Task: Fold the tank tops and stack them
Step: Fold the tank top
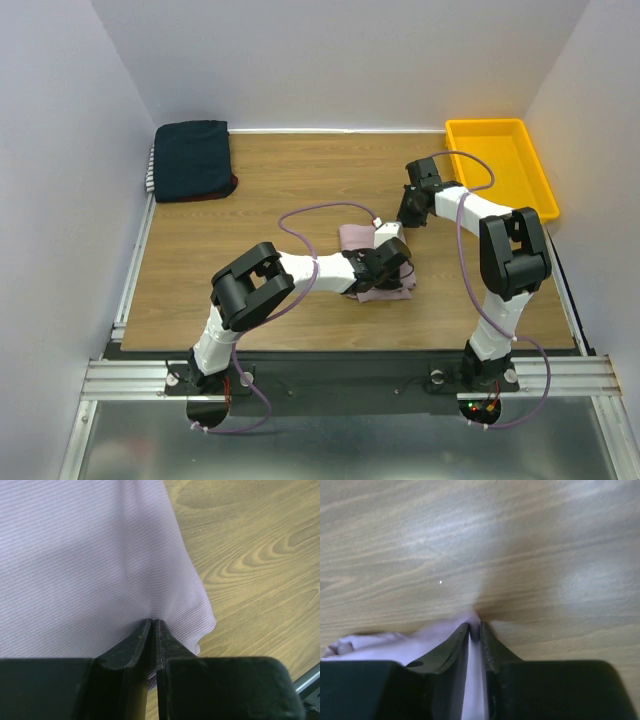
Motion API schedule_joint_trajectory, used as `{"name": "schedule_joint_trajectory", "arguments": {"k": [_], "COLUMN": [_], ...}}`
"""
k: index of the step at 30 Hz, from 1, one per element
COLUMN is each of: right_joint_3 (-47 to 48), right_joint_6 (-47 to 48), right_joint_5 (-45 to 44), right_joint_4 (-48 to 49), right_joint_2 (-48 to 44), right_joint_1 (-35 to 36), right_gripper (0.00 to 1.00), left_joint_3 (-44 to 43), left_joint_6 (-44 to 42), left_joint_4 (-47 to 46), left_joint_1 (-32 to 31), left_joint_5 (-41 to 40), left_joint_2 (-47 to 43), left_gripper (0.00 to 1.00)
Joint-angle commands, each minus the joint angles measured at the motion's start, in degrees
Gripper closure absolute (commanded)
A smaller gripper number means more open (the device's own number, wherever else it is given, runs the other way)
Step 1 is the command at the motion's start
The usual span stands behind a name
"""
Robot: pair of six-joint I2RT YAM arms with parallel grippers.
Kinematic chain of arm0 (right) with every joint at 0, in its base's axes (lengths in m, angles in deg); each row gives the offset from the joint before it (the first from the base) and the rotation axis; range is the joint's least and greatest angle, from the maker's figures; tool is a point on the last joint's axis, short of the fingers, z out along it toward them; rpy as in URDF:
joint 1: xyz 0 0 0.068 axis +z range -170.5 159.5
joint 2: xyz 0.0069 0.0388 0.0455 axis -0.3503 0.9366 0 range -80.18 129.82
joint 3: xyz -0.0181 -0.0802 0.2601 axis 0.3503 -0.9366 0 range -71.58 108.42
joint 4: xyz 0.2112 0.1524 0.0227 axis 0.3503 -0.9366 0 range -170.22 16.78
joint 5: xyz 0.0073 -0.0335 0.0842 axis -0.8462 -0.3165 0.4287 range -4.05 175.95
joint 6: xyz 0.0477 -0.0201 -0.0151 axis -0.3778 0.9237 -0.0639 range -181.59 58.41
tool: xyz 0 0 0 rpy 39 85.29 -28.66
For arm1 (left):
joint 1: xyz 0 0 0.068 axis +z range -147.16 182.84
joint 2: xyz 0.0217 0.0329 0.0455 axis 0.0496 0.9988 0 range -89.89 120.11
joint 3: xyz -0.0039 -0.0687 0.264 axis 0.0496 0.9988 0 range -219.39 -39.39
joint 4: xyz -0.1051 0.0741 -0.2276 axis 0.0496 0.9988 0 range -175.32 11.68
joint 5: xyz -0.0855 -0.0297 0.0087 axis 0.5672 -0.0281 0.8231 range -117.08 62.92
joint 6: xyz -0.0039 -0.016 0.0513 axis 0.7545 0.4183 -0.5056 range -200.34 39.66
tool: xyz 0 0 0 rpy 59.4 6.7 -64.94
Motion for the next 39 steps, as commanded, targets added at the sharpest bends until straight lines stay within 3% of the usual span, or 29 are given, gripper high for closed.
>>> {"name": "schedule_joint_trajectory", "arguments": {"k": [1, 2, 6, 11, 13, 17, 19, 20, 24, 32, 39], "right_joint_3": [0.1, 0.0, -0.5, -1.9, -3.1, -8.6, -12.2, -14.7, -20.1, -24.5, -31.0], "right_joint_6": [-1.5, -1.5, -1.4, -1.3, -1.5, -2.5, -3.0, -4.1, -8.0, -13.9, -15.9], "right_joint_5": [-0.6, -0.5, -1.2, -1.7, -1.3, 2.3, 1.7, 1.2, -1.5, -5.4, -7.1], "right_joint_4": [2.8, 2.8, 2.7, 1.8, 1.5, 1.4, 1.5, 1.6, 2.1, 4.9, 7.2], "right_joint_2": [-3.3, -3.9, -7.0, -12.2, -14.1, -20.3, -24.1, -26.4, -31.3, -31.2, -30.4], "right_joint_1": [-1.5, -1.6, -1.6, -1.6, -1.6, -1.2, 2.0, 4.8, 12.5, 25.6, 27.5], "right_gripper": [0.73, 0.65, 0.49, 0.37, 0.37, 0.37, 0.37, 0.37, 0.37, 0.39, 0.65], "left_joint_3": [1.2, 1.5, 1.0, 1.9, 3.6, 12.8, 15.7, 17.6, 20.1, 25.5, 26.1], "left_joint_6": [-2.7, -3.3, -6.2, -7.1, -5.0, -1.2, -1.8, -2.1, -4.1, -1.2, -0.9], "left_joint_4": [6.7, 5.9, 4.5, 3.8, 3.8, 3.1, 0.3, -1.6, -6.8, -16.7, -20.1], "left_joint_1": [-1.6, -1.4, 0.1, 3.3, 5.0, 14.4, 17.1, 19.7, 23.9, 27.3, 27.4], "left_joint_5": [0.6, 0.6, 2.7, 5.8, 5.9, 7.6, 9.4, 14.2, 23.3, 31.8, 35.4], "left_joint_2": [-2.7, -4.7, -9.2, -15.2, -17.7, -26.1, -28.0, -28.7, -27.0, -20.2, -14.2], "left_gripper": [0.78, 0.75, 0.57, 0.52, 0.52, 0.51, 0.46, 0.45, 0.34, 0.29, 0.22]}}
